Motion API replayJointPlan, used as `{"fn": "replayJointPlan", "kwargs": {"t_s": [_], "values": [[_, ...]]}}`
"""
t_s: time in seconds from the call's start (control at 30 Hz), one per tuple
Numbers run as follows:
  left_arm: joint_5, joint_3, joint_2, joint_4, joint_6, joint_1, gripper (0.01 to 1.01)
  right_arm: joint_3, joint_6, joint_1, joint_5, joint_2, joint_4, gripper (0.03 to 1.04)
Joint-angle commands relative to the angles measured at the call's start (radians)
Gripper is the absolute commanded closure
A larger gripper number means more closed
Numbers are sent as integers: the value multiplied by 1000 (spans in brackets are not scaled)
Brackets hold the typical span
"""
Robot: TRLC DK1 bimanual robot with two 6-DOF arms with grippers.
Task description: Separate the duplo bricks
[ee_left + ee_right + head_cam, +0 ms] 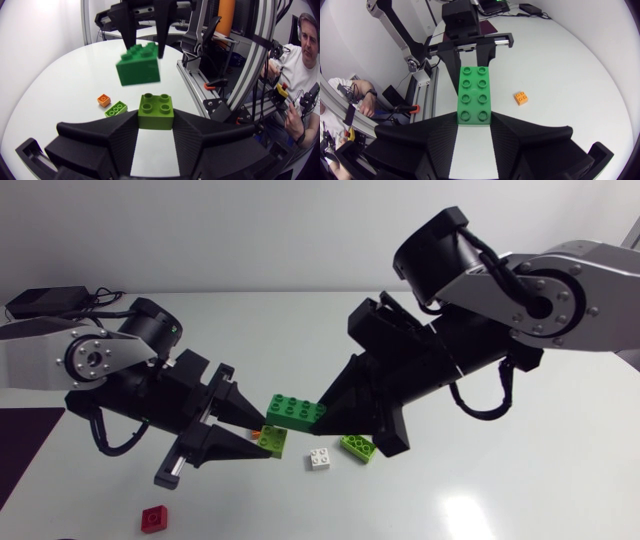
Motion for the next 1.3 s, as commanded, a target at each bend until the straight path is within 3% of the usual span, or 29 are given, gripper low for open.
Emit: {"fn": "replayJointPlan", "kwargs": {"t_s": [0.0,0.1,0.4,0.83,0.97,1.13,1.27], "values": [[-17,-46,10,24,18,-5,872,7,29,-31,-17,6,2,813],[-40,-53,41,58,9,-4,872,-10,26,-45,0,-15,8,813],[-190,-133,274,342,-66,-24,870,-72,8,-87,45,-100,15,813],[-336,-185,429,541,-100,-37,864,-145,-12,-99,68,-162,32,813],[-350,-200,427,564,-105,-40,741,-154,-19,-102,74,-176,32,813],[-356,-216,375,558,-108,-24,367,-160,-31,-134,77,-185,32,813],[-357,-222,321,535,-112,-10,162,-174,-43,-189,80,-181,60,813]]}}
